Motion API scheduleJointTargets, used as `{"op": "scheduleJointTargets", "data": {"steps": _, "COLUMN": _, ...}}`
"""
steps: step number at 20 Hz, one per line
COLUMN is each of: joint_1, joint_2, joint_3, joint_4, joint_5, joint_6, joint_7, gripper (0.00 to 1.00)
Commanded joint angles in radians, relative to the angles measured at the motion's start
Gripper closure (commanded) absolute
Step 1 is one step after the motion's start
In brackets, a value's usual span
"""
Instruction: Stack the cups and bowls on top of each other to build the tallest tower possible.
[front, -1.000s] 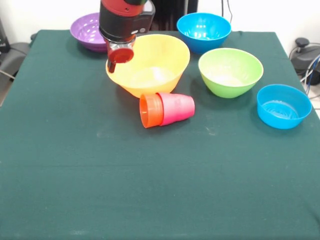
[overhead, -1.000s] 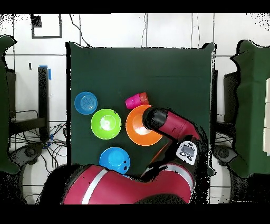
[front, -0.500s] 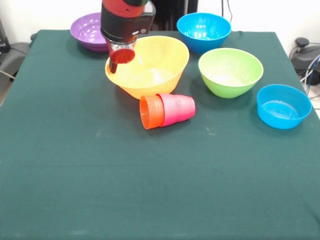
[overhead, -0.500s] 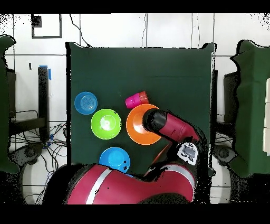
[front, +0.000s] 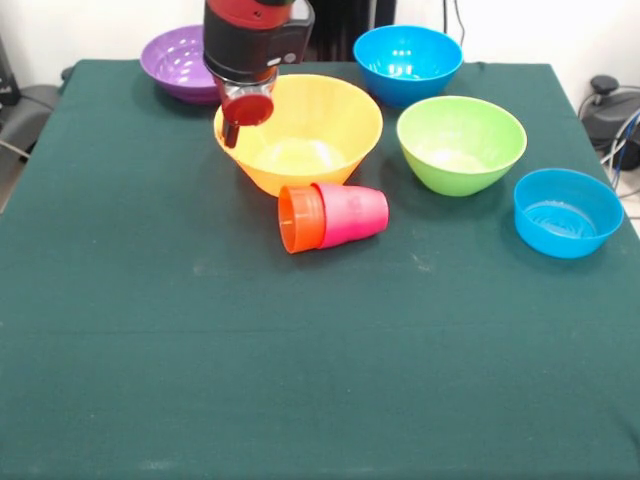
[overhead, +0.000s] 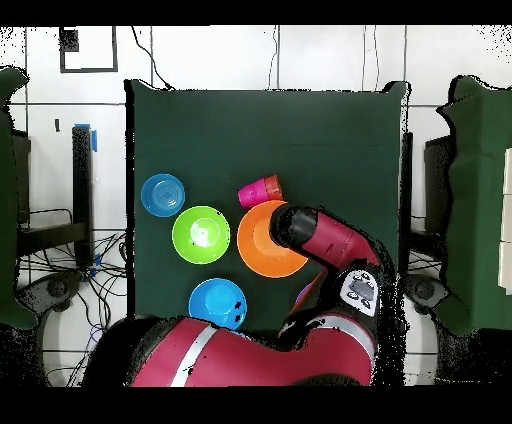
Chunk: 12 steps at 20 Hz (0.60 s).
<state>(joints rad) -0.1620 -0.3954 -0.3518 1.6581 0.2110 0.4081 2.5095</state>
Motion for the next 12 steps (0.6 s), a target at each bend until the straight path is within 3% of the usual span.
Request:
{"op": "scheduleJointTargets", "data": {"steps": 1, "joint_1": -0.033, "joint_2": -0.037, "joint_3": 0.156, "joint_4": 0.035, "joint_5": -0.052, "joint_6": 0.079, "joint_7": -0.057, "gripper": 1.0}}
{"op": "scheduleJointTargets", "data": {"steps": 12, "joint_1": -0.087, "joint_2": -0.1, "joint_3": 0.179, "joint_4": 0.0, "joint_5": -0.06, "joint_6": 0.181, "joint_7": -0.084, "gripper": 1.0}}
